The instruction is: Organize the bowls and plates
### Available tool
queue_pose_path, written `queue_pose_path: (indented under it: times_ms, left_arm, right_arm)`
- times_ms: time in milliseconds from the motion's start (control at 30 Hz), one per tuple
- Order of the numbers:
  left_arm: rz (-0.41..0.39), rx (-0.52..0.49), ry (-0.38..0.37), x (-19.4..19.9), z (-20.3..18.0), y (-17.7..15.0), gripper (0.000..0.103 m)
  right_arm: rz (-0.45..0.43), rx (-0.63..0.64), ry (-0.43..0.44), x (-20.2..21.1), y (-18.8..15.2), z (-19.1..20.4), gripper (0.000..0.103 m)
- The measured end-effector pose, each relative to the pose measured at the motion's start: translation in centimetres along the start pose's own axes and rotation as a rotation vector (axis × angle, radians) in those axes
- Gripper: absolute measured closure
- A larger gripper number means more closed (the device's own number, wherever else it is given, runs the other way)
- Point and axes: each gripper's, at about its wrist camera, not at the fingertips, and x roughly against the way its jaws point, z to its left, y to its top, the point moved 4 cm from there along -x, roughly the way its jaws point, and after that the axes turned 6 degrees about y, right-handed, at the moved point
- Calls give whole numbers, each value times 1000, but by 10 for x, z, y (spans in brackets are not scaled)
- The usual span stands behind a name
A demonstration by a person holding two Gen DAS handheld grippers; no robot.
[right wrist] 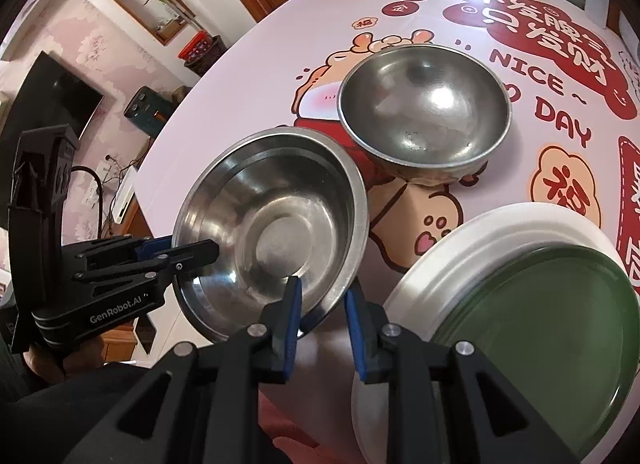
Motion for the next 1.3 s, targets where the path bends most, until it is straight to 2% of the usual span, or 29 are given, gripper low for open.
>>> queue_pose_path:
  times_ms: [300, 400, 633, 967, 1133, 1200, 1300]
  left_arm:
    - [-21, -72, -38, 1, 2, 23, 74]
    - [-35, -75, -54, 5, 5, 30, 73]
    - [-133, -102, -82, 25, -2, 54, 73]
    - [-209, -189, -137, 56, -59, 79, 73]
    - [-217, -205, -153, 66, -99, 77, 73]
    - [-217, -211, -160, 69, -115, 73, 73]
    - [-216, -224, -160, 73, -138, 68, 71]
  right_arm:
    - [-57, -55, -13, 10, 4, -8, 61]
    - [-77, -80, -31, 16, 3, -15, 60]
    - [-164, -130, -44, 40, -1, -29, 60]
    - [-269, -161, -86, 72, -1, -56, 60]
    - [-306, -185, -94, 92, -7, -80, 57]
    - [-319, -197, -97, 100, -12, -90, 51]
    - [-327, -209, -95, 112, -21, -104, 50]
